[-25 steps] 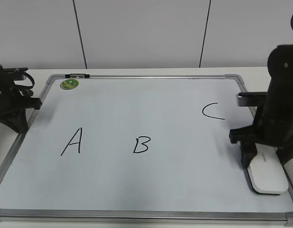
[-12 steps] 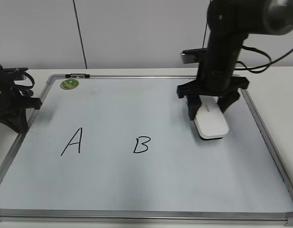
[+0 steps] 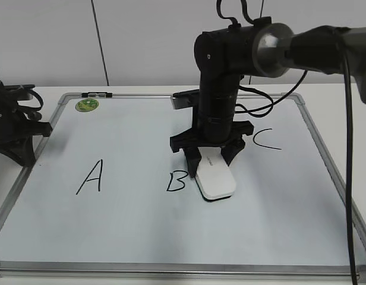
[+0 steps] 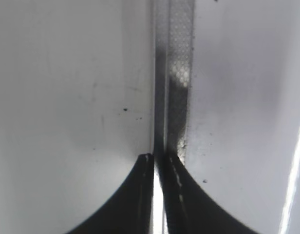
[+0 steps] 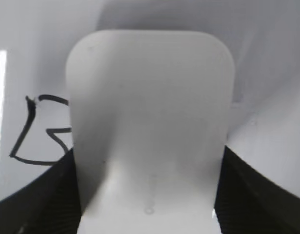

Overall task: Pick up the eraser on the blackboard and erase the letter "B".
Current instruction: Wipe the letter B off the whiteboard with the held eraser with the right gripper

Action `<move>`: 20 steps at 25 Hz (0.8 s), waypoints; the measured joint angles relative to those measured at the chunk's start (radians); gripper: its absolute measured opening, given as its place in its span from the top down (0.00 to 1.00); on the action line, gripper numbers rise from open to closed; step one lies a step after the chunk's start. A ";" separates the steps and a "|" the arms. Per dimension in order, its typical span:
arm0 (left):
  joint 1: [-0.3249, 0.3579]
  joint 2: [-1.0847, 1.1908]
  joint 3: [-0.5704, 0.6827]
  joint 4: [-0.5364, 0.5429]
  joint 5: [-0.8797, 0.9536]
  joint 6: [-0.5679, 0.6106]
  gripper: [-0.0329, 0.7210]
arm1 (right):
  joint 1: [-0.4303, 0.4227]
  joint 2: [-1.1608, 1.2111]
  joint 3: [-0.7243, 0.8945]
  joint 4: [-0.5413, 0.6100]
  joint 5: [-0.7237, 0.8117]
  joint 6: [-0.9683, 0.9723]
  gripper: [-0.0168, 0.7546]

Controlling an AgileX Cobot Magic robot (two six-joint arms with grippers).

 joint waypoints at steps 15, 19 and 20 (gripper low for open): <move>0.000 0.000 0.000 -0.004 0.002 0.002 0.88 | 0.002 0.056 -0.106 0.094 0.004 -0.010 0.31; 0.000 0.000 0.000 -0.006 0.003 0.002 0.88 | 0.002 0.066 -0.110 0.107 0.004 -0.021 0.31; 0.000 0.000 0.000 -0.006 0.003 0.002 0.88 | 0.002 0.068 -0.113 0.112 0.006 -0.025 0.31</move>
